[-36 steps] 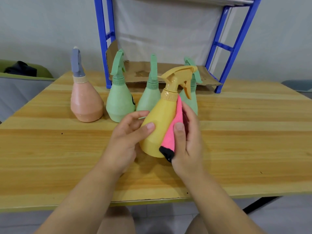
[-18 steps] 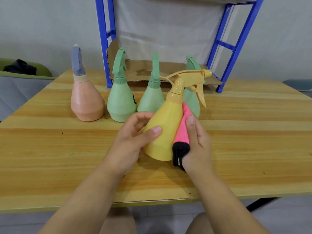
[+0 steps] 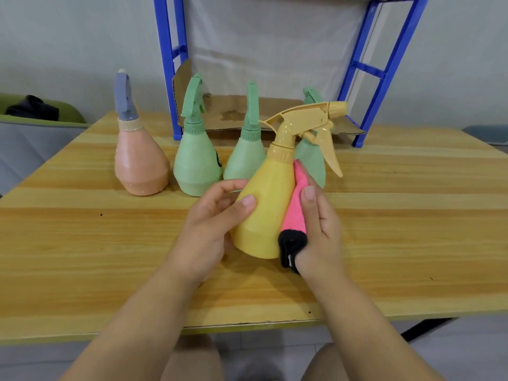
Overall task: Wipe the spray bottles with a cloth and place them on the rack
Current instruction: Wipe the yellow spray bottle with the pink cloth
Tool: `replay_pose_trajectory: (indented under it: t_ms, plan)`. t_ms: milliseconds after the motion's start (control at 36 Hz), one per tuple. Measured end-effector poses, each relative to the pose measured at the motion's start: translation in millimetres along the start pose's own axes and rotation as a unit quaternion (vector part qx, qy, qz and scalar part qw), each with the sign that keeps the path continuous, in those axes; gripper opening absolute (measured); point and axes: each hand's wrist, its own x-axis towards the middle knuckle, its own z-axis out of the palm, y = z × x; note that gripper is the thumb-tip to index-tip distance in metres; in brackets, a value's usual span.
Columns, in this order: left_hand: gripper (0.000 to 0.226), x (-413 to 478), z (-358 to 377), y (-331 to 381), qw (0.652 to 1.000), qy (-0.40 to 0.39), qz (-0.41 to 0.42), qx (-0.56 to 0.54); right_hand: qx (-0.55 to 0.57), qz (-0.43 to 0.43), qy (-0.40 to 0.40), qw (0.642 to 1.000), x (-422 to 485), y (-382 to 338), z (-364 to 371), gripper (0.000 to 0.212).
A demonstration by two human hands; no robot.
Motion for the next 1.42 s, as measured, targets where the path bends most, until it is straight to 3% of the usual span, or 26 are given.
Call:
replay_pose_trajectory:
  t_ms: [83,250,306,417,500,583,722,861,917,1000,1167,1250,1333,1417]
  plan:
    - [0.041,0.4,2.3,-0.3,1.000,-0.009,-0.003,0.025,-0.014,0.000,0.005,1.000,-0.6,0.0,-0.7,0.053]
    - [0.075,2.2,-0.5,-2.2,0.999,-0.020,0.007,0.040,-0.104,-0.081,-0.007,0.991,-1.3,0.4,1.6,0.031]
    - [0.070,2.0,-1.7,-1.2,0.999,-0.004,0.007,0.036,-0.083,-0.089,-0.008,0.993,-0.5,-2.2,1.7,0.032]
    - [0.046,0.6,-1.2,-0.5,0.999,0.002,0.000,0.034,0.016,-0.016,-0.011,1.000,0.8,-2.9,-2.7,0.030]
    - [0.035,-0.1,-0.2,0.2,0.999,0.003,-0.010,0.031,0.022,0.018,0.002,1.000,4.0,-4.2,-4.0,0.025]
    - [0.042,-0.4,1.2,0.3,0.999,-0.009,-0.017,0.031,0.012,0.030,0.001,0.999,3.7,-4.8,-3.3,0.029]
    - [0.065,2.3,-0.8,-0.7,0.999,-0.026,-0.012,0.041,-0.079,-0.030,-0.009,0.996,-2.1,0.3,-1.3,0.051]
    - [0.075,1.7,-3.0,-0.1,0.998,-0.031,-0.011,0.049,0.080,0.047,-0.011,0.996,3.6,-5.6,-6.0,0.032]
    - [0.066,1.4,-2.4,-1.4,0.998,-0.023,-0.021,0.052,0.114,0.076,-0.010,0.990,6.1,-4.7,-8.2,0.030]
    - [0.056,1.2,-0.9,-3.1,0.998,-0.031,-0.027,0.048,0.077,0.070,0.011,0.994,6.3,-3.5,-8.2,0.030]
    - [0.074,4.8,0.0,-5.7,0.992,-0.013,-0.003,0.129,-0.075,-0.011,-0.001,0.997,1.3,1.1,-2.0,0.041]
    - [0.074,4.4,-1.8,-5.3,0.997,0.002,-0.004,0.083,-0.103,-0.053,0.002,0.993,-0.4,2.5,-0.2,0.037]
    - [0.061,2.8,-2.6,-2.9,0.998,0.005,-0.006,0.065,-0.090,-0.067,0.001,0.994,-1.6,2.1,-1.7,0.035]
    - [0.049,-0.5,-2.0,-0.3,0.998,-0.023,-0.004,0.058,-0.007,-0.022,-0.001,1.000,-0.6,-1.1,-4.8,0.035]
